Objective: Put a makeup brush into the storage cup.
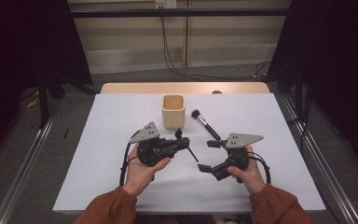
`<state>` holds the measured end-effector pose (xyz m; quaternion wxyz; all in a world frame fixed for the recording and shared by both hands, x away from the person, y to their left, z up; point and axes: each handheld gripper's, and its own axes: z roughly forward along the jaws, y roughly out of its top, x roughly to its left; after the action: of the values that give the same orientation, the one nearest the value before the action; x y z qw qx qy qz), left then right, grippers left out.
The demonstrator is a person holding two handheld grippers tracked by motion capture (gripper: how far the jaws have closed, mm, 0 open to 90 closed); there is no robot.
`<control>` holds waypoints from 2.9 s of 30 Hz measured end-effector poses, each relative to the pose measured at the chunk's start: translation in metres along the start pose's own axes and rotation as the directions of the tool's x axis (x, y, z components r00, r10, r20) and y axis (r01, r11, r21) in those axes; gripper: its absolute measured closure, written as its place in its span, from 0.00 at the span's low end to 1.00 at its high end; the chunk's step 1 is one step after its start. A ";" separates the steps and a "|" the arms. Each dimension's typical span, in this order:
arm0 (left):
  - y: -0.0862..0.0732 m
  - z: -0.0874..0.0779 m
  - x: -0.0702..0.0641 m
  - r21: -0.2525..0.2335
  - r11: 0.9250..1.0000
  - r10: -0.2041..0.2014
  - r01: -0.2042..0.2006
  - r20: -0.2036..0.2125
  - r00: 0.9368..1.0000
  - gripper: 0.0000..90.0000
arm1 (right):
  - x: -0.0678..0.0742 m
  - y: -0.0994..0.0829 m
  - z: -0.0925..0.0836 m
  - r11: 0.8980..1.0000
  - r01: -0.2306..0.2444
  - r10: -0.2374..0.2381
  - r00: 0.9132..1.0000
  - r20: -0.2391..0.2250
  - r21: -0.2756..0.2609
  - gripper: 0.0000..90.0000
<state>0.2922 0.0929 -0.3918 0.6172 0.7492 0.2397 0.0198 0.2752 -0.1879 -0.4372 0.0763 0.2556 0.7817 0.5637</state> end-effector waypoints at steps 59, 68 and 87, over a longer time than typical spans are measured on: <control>0.040 -0.048 0.053 0.154 0.988 -0.006 0.032 -0.170 0.985 0.95 | 0.000 -0.054 -0.102 0.980 -0.053 0.135 0.882 0.452 -0.191 0.00; 0.046 -0.045 0.062 0.143 0.988 -0.022 0.049 -0.186 0.982 0.95 | -0.001 -0.058 -0.098 0.979 -0.033 0.129 0.865 0.486 -0.200 0.00; 0.080 -0.040 0.082 0.098 0.995 0.006 0.020 -0.253 0.967 0.95 | 0.000 -0.059 -0.096 0.979 -0.039 0.130 0.871 0.474 -0.198 0.00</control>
<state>0.3784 0.1512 -0.3296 0.5435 0.7695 0.3199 0.1010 0.2177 -0.2831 -0.4579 0.2678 0.4145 0.6708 0.5536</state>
